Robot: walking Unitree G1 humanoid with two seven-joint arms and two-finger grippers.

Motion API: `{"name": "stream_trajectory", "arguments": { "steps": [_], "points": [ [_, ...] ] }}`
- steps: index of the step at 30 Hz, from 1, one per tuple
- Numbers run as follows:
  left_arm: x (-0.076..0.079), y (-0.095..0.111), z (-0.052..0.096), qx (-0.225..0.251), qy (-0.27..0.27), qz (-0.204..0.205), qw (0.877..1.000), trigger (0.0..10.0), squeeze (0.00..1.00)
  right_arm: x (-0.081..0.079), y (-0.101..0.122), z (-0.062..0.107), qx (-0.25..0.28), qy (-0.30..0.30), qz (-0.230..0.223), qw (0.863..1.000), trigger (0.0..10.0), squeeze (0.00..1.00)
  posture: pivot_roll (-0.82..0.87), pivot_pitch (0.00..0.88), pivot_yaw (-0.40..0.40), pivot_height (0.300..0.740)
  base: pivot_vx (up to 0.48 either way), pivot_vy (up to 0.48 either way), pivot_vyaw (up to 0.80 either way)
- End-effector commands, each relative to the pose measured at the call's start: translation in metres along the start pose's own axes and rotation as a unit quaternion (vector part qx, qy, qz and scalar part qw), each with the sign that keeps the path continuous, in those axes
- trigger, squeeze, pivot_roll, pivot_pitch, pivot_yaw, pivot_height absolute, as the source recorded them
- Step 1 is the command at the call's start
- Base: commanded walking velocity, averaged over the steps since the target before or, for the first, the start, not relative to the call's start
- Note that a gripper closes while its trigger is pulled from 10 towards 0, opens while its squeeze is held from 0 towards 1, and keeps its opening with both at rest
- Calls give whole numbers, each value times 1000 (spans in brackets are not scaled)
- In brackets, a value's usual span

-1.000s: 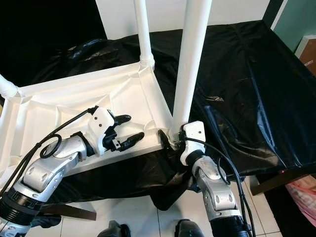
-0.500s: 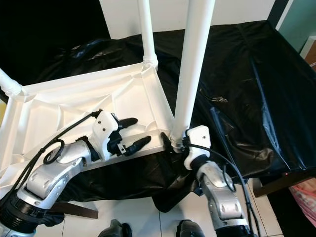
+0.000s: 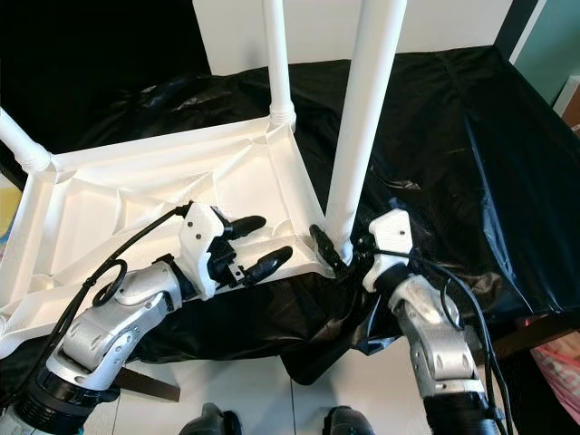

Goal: Building children table

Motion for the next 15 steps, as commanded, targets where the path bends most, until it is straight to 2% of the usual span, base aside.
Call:
{"name": "stream_trajectory", "arguments": {
  "steps": [1,5,8,9,10,11,12,15],
  "points": [
    [4,0,0,-1,-26,15,1000,10000,0,0,-3,-5,-4,25,5,1000,10000,0,-62,75,19,740,0,0,0],
    [10,0,1,-1,-54,26,998,10000,0,3,-4,-14,-10,57,18,998,10000,0,-51,65,10,740,0,0,0],
    [14,0,3,-5,-70,18,997,10000,0,3,-4,-17,-13,75,21,997,10000,0,-45,62,5,740,0,0,0],
    [15,-1,4,-7,-74,21,997,10000,0,4,-5,-19,-15,81,25,996,6431,0,-47,56,4,740,0,0,0],
    [15,-3,5,-11,-74,24,997,10000,0,5,-5,-19,-16,84,27,996,2000,0,-48,53,1,740,0,0,0],
    [15,-3,5,-11,-74,24,997,10000,0,5,-5,-19,-16,84,27,996,2000,0,-48,53,1,740,0,0,0],
    [16,-5,5,-15,-75,28,997,10000,0,5,-6,-19,-17,86,29,996,0,0,-47,51,-1,740,0,0,0],
    [16,-6,5,-17,-76,26,997,10000,0,6,-7,-20,-18,88,29,996,0,0,-47,50,-2,740,0,0,0]
  ]
}}
Point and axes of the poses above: a point about 5 cm out from each wrist's last joint towards the gripper, its own z axis pointing back from the gripper into the wrist, its own y axis along the axis of the wrist's last joint, x = y × z, the point moved 2 cm from there along -z, pointing out of the wrist towards the gripper, and after that the axes turned 2 degrees about z, right-handed, at the moved point
